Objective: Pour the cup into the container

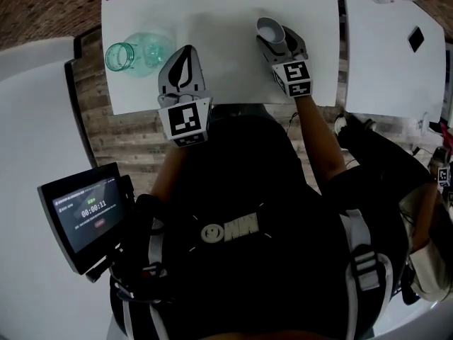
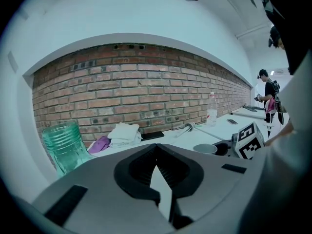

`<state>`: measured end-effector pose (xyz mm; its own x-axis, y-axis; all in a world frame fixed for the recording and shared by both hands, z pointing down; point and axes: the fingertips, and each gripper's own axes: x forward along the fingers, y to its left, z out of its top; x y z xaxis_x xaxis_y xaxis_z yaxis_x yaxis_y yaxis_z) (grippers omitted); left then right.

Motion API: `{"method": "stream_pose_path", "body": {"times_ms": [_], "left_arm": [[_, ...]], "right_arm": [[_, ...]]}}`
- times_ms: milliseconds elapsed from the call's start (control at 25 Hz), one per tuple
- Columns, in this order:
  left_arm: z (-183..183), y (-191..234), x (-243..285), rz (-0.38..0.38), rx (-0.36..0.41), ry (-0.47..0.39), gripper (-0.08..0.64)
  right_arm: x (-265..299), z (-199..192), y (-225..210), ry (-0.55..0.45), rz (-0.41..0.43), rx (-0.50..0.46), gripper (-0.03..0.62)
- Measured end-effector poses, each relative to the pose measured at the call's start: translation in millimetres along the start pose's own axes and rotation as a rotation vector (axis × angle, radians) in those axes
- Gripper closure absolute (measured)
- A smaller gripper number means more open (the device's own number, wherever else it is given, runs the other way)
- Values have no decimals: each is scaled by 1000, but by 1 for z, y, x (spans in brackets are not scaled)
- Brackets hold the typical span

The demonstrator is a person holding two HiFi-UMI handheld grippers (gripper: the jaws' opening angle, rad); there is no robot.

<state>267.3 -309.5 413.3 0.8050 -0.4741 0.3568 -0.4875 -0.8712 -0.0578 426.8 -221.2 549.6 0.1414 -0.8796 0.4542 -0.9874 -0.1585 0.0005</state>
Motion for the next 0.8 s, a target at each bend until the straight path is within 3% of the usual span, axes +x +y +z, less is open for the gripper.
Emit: {"method": "stream_pose_path", "body": {"times_ms": [200, 480, 800], "left_arm": [[4, 4, 2, 15, -12, -26, 566], [15, 2, 12, 29, -36, -54, 566], [20, 33, 8, 156, -76, -72, 566]], "right_arm": [[-5, 34, -5, -43, 56, 22, 330], [-19, 121, -27, -115, 103, -37, 331], [22, 192, 7, -149, 289, -139, 331]]}}
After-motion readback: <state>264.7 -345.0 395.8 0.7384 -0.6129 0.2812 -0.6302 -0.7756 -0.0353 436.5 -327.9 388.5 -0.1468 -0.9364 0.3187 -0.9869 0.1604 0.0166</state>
